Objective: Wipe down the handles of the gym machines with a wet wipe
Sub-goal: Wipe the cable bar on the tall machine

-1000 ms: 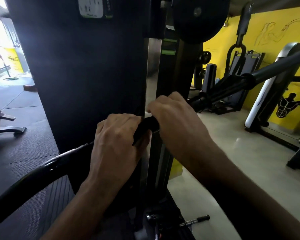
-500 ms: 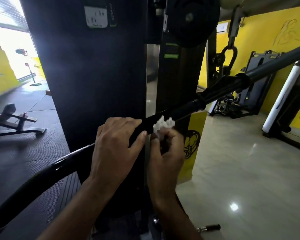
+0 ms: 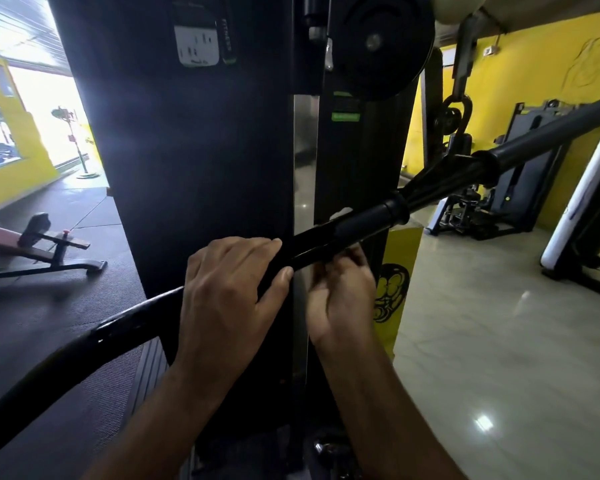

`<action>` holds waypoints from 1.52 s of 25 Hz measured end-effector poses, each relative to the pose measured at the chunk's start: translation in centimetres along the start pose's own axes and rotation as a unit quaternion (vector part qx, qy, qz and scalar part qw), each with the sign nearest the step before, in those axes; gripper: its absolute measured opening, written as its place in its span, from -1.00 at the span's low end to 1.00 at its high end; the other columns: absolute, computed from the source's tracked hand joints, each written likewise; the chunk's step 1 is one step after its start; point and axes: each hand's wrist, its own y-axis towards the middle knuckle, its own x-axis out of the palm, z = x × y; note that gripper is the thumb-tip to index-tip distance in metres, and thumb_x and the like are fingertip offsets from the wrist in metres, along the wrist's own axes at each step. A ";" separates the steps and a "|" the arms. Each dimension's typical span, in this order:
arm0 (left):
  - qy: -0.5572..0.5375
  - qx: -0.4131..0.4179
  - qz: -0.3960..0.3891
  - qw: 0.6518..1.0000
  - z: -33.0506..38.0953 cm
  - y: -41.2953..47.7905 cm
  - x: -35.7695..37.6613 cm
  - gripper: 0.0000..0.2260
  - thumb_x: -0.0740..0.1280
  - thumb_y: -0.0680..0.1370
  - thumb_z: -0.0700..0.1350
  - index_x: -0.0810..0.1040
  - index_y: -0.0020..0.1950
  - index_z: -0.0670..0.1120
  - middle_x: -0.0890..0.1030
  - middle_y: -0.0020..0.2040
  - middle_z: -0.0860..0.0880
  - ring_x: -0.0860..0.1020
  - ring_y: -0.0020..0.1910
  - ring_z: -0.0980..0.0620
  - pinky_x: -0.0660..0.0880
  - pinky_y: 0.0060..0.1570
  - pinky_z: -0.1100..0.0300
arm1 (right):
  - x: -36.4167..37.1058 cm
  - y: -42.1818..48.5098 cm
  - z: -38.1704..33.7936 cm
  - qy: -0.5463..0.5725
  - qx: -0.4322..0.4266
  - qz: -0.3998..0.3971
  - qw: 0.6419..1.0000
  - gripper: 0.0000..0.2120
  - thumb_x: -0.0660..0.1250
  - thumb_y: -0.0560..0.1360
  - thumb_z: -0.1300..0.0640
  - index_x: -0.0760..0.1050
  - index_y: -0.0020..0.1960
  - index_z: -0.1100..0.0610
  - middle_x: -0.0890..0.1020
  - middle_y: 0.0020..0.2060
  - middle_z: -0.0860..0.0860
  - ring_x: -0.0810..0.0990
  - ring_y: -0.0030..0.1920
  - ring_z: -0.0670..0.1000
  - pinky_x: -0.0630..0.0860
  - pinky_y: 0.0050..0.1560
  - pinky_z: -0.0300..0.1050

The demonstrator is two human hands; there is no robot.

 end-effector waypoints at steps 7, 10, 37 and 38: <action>0.041 0.023 0.016 0.999 0.0 0.4 -0.2 -0.70 0.35 0.56 0.01 0.62 0.23 -0.08 0.64 0.14 0.01 0.54 0.16 -0.03 0.36 0.19 0.01 | -0.3 -1.1 0.6 -0.017 -0.023 0.003 1.000 -0.75 0.22 0.59 0.32 0.50 0.23 0.14 0.68 0.06 0.12 0.70 0.00 0.01 0.61 -0.05 -0.17; 0.046 0.015 0.024 0.999 0.1 0.4 -0.2 -0.70 0.36 0.55 0.02 0.62 0.21 -0.08 0.65 0.13 0.00 0.55 0.15 -0.04 0.36 0.19 -0.01 | -1.2 -2.0 2.0 -0.155 -0.137 0.021 0.978 -0.85 0.30 0.59 0.25 0.52 0.13 0.09 0.68 -0.02 -0.01 0.67 0.04 -0.02 0.58 0.05 -0.12; 0.029 0.016 0.026 0.999 0.8 1.6 1.9 -0.70 0.34 0.56 -0.01 0.61 0.25 -0.09 0.64 0.16 0.03 0.48 0.17 0.03 0.28 0.21 0.10 | 3.3 3.6 -9.3 -0.841 -0.418 -0.261 0.222 -0.69 0.11 0.55 0.08 0.49 0.23 0.00 0.53 0.17 -0.05 0.42 0.19 -0.01 0.25 0.14 -0.17; 0.029 0.018 0.024 0.999 0.9 1.7 2.0 -0.70 0.34 0.56 -0.01 0.61 0.24 -0.09 0.64 0.16 0.03 0.49 0.16 0.03 0.28 0.21 0.08 | 4.1 3.9 -9.7 -0.843 -0.409 -0.281 0.207 -0.72 0.15 0.56 0.13 0.50 0.22 0.01 0.53 0.14 -0.04 0.44 0.16 -0.01 0.30 0.15 -0.15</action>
